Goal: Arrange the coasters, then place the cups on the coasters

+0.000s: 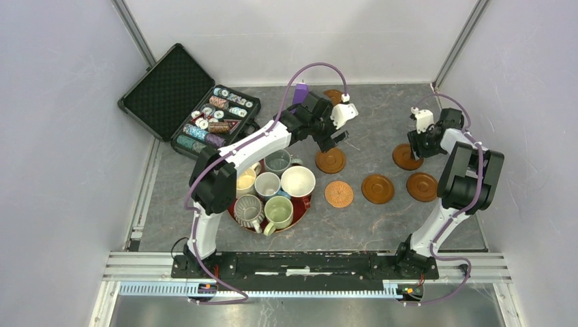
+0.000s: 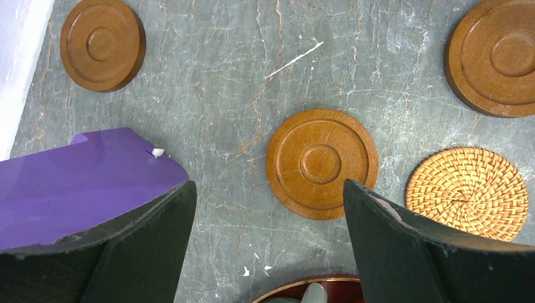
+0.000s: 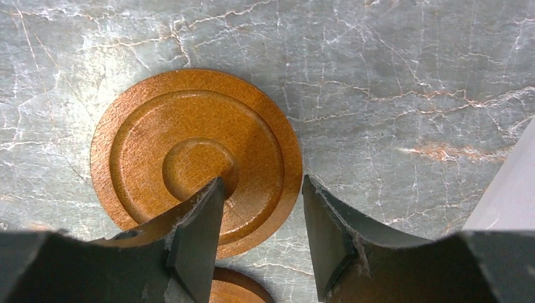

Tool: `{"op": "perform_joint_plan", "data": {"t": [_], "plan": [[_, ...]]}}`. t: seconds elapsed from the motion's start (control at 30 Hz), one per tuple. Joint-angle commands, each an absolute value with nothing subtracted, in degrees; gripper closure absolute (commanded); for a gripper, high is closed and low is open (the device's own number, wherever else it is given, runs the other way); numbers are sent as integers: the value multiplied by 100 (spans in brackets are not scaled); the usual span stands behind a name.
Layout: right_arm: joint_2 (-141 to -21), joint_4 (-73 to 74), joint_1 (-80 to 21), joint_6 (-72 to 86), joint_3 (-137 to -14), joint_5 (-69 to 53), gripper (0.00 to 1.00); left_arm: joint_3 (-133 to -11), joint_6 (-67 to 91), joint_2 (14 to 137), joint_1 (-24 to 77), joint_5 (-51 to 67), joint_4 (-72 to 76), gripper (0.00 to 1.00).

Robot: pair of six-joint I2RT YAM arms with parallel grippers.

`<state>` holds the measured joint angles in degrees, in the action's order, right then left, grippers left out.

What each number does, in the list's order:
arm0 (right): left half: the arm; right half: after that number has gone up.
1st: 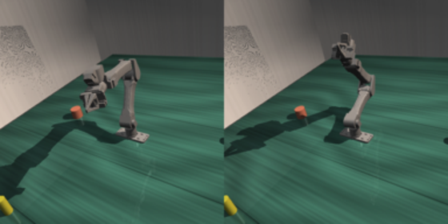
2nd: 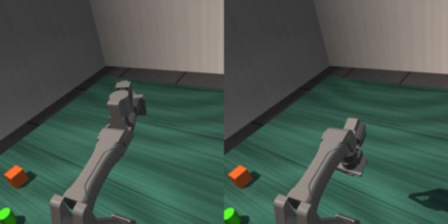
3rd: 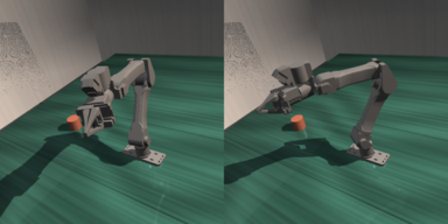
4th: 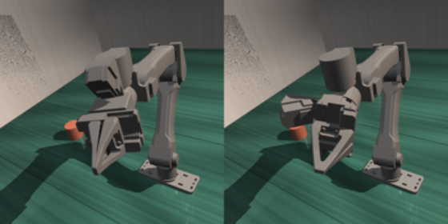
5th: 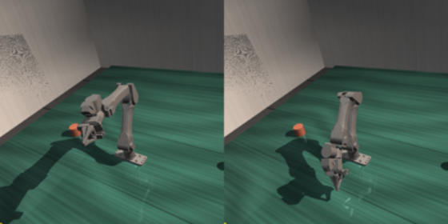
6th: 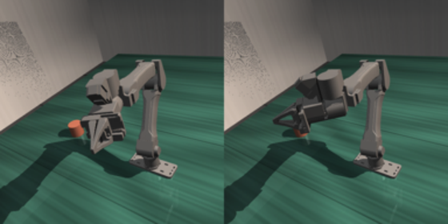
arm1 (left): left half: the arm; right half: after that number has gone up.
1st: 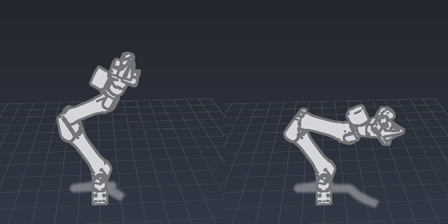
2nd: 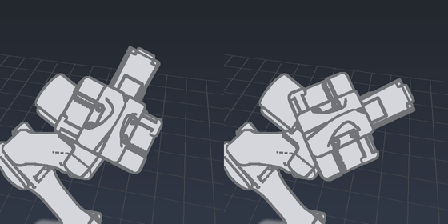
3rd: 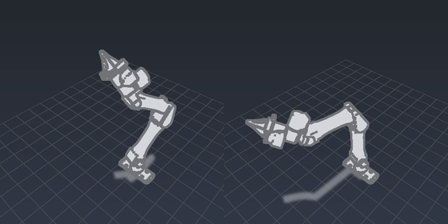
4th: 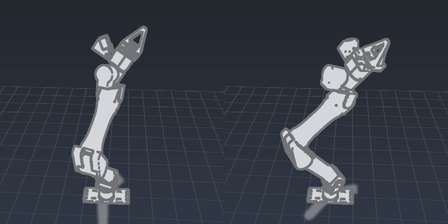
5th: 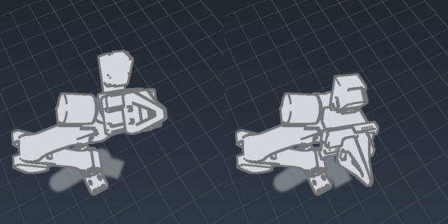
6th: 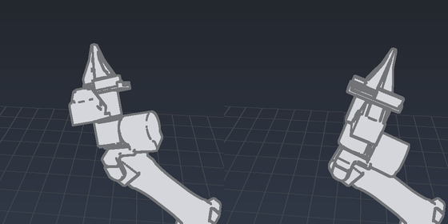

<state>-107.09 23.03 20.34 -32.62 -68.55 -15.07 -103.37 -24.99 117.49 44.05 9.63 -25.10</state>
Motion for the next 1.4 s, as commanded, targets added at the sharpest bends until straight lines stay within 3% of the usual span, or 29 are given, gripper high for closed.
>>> {"op": "perform_joint_plan", "data": {"t": [0.0,0.33,0.77,0.97,1.13,1.23,1.37], "plan": [[-10735,2264,2057,-3155,-7338,-1504,44,-10413,-2223,11423,4327,1085,-2360,8],[-11752,2286,2066,-3006,-8389,-1270,44,-10227,-2096,11117,4093,1073,-2470,8],[-11016,2511,2050,-3074,-8454,-2049,37,-10098,-1775,10774,3908,1126,-2544,4],[-10909,1761,1571,-2344,-8779,-2457,26,-9725,-1477,10190,3670,1272,-2540,0],[-11531,1286,696,-1848,-9408,-2449,17,-9322,-1345,9656,3276,1268,-2580,0],[-11951,767,143,-1412,-9694,-1706,8,-9137,-1324,9401,3054,1200,-2648,0],[-12571,333,-550,-1385,-10235,-829,4,-8945,-1367,9178,2869,1112,-2813,0]]}}
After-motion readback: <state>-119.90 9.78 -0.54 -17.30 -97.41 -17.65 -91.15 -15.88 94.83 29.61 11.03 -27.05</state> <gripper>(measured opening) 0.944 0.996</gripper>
